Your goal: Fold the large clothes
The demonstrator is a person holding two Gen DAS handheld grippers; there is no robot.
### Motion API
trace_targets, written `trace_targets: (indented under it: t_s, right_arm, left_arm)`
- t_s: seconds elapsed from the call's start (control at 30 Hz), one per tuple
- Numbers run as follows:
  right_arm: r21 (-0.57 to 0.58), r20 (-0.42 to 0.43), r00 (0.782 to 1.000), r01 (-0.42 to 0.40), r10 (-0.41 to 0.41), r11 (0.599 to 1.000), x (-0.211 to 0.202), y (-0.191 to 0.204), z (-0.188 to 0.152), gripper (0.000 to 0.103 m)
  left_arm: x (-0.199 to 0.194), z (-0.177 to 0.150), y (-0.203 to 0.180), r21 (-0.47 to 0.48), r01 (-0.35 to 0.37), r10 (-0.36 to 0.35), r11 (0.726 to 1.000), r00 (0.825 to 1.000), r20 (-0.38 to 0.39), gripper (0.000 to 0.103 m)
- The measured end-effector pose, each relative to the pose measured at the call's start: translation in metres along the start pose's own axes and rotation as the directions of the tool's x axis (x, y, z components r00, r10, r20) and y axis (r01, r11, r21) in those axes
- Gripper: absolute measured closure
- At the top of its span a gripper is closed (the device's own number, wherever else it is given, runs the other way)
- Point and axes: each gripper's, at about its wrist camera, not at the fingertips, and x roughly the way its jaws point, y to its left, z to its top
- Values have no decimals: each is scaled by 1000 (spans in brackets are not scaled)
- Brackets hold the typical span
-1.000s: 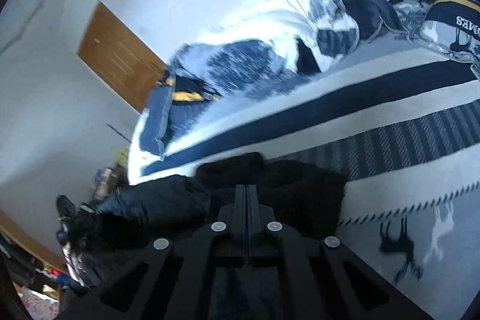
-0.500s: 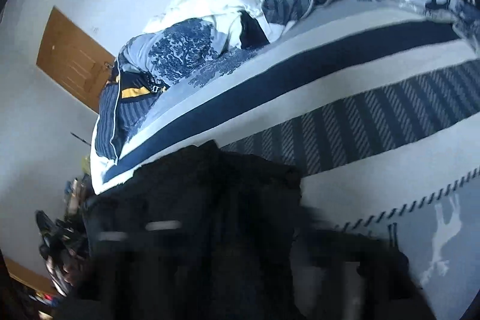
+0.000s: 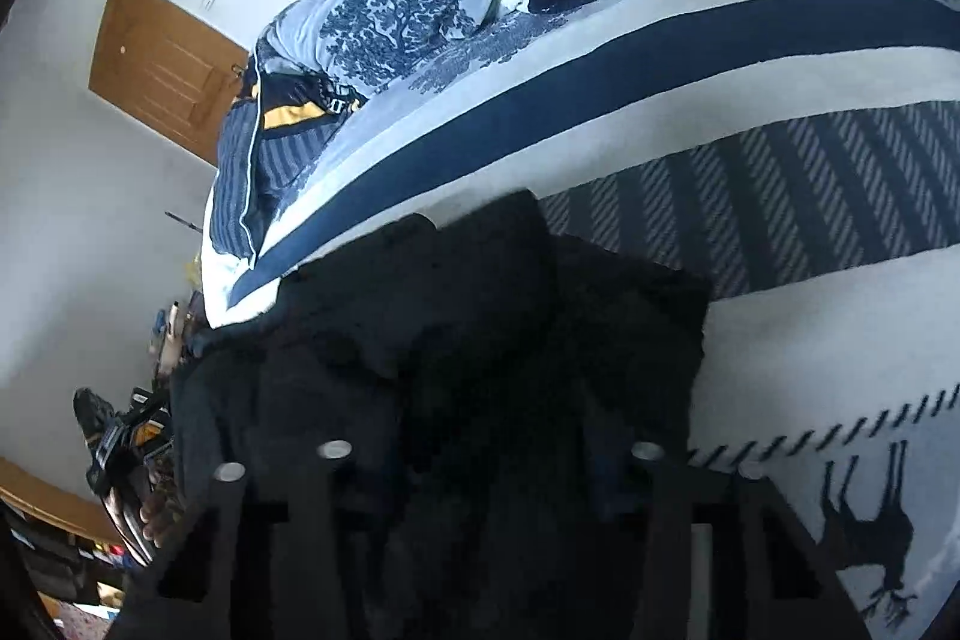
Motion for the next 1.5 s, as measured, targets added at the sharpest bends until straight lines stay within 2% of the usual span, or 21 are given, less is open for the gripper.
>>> trace_targets:
  t_s: [0.1,0.17,0.3,0.37,0.43,0.47,0.5,0.57,0.67,0.77,0.87,0.97,1.0,1.07,1.13,1.17,1.23,1.27,1.3,1.33,1.5]
  right_arm:
    - [-40,20,1000,6,-5,999,-11,5,-3,50]
    - [-63,16,1000,1,0,998,-15,8,-8,40]
    - [-84,-23,1000,-5,3,996,-5,10,-13,39]
    - [-74,-30,1000,-11,9,997,2,8,-11,41]
    - [-52,-25,1000,-16,15,998,5,6,-7,62]
    - [-38,-33,999,-32,31,999,7,6,-4,77]
    - [-34,-30,999,-27,26,999,5,6,-2,90]
    - [-65,10,1000,7,-6,998,-7,14,5,96]
    - [-94,80,996,34,-27,995,-33,27,21,100]
    - [-122,116,991,85,-71,989,-36,35,36,100]
    - [-133,73,983,177,-168,975,3,32,43,100]
    - [-124,23,971,237,-236,963,41,21,42,100]
    - [-115,13,972,233,-233,966,47,16,41,99]
    - [-80,-9,976,218,-219,973,55,9,39,97]
    - [-69,12,974,227,-227,971,42,12,36,91]
    - [-66,25,972,236,-234,970,33,15,33,90]
    - [-66,97,970,229,-223,971,-1,30,20,84]
    - [-74,128,969,220,-210,973,-16,37,12,61]
    - [-81,158,965,224,-210,971,-30,44,2,22]
    - [-93,201,958,229,-207,969,-43,51,-10,15]
    - [-121,210,961,210,-181,970,-75,72,-77,15]
  left_arm:
    - [-13,-2,3,106,-109,106,988,994,35,15]
    - [-7,-2,5,180,-178,178,968,984,18,15]
    - [25,1,-2,261,-170,192,950,979,-64,15]
    - [54,5,-17,319,-217,255,923,964,-81,20]
    - [81,8,-25,345,-228,292,911,945,-146,79]
    - [96,12,-27,323,-215,292,922,932,-214,101]
    - [98,17,-29,298,-203,273,933,937,-217,101]
    - [85,28,-37,288,-187,232,939,964,-131,101]
    - [72,47,-39,226,-160,177,961,983,-56,101]
    - [90,55,-38,196,-199,213,960,976,-51,102]
    - [132,50,-34,239,-319,352,917,930,-106,101]
    - [160,41,-23,241,-405,446,882,882,-151,98]
    - [161,39,-19,230,-415,454,880,877,-155,96]
    - [153,39,-15,200,-420,453,885,877,-160,95]
    - [122,40,-20,185,-415,435,891,897,-78,95]
    - [108,40,-23,188,-418,431,889,902,-34,87]
    - [61,35,-38,202,-463,454,863,886,94,35]
    - [41,29,-44,204,-481,463,853,876,131,6]
    - [22,20,-48,204,-489,460,848,871,173,5]
    - [5,10,-54,219,-484,448,847,873,193,5]
    - [-45,-50,-58,274,-459,440,845,888,131,5]
